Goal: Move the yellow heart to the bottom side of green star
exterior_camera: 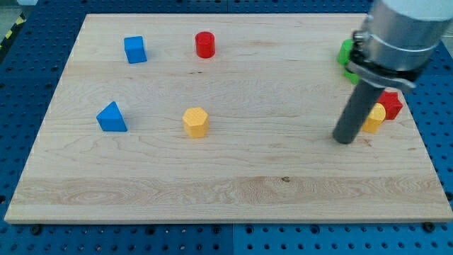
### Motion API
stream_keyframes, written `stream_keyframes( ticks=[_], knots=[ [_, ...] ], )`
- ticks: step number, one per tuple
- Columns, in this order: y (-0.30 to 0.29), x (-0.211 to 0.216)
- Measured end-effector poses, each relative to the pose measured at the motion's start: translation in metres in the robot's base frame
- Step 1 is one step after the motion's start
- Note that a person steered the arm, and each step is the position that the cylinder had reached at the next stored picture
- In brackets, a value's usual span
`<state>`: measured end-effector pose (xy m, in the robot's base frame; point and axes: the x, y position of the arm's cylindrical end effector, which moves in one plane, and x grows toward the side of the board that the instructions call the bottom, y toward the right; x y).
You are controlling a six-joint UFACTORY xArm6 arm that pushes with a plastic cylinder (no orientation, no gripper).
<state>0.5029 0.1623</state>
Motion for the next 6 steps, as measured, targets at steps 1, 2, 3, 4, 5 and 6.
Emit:
stream_keyframes(
  ticks=[1, 2, 3, 4, 5, 6],
  knots=[
    [0.017, -0.003],
    [0.062, -0.007],
    [0.088, -0.018],
    [0.102, -0.010],
    [0.113, -0.040],
    [0.104, -0.061]
  ],
)
